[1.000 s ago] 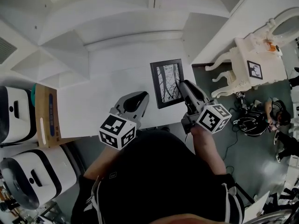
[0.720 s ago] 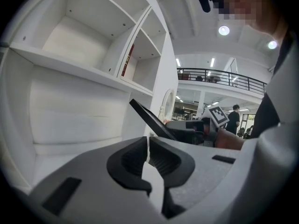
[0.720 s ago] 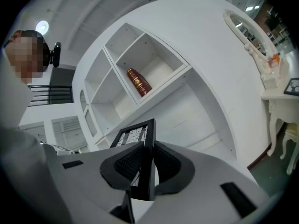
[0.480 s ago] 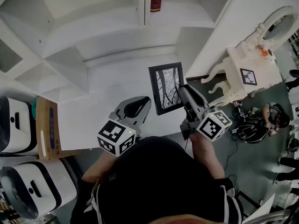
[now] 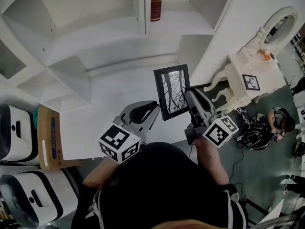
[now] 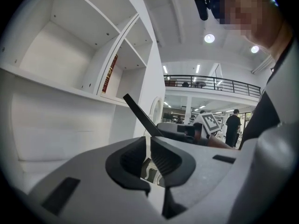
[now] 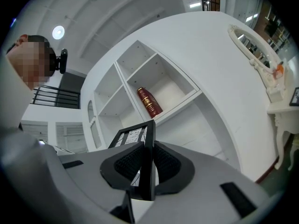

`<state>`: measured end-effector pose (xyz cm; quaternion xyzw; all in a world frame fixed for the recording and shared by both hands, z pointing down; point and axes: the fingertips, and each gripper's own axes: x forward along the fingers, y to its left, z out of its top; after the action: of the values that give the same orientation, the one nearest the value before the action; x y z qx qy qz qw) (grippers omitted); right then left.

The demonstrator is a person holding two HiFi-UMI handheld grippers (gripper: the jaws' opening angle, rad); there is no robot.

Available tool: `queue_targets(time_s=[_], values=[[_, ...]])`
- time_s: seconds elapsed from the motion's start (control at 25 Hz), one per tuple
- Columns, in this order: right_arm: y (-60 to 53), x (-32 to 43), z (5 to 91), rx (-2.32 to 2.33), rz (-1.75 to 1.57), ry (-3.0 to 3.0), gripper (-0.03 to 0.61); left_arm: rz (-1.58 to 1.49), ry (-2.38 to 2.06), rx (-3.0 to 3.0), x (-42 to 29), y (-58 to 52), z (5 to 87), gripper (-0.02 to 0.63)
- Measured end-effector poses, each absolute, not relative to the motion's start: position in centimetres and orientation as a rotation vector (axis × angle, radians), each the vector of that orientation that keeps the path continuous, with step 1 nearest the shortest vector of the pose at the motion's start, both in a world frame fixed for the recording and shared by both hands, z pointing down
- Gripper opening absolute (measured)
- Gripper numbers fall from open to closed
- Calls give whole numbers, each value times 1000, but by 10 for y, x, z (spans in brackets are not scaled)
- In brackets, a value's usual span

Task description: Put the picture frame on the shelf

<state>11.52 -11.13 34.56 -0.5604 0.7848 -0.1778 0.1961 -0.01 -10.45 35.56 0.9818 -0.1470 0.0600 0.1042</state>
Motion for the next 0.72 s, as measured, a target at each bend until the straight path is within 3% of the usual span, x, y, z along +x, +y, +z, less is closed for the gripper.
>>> queue_targets(time_s=[0.72], values=[[-106,117,329,-1524,-455,2186,74,114,-309,2865,-1,-88,336,85]])
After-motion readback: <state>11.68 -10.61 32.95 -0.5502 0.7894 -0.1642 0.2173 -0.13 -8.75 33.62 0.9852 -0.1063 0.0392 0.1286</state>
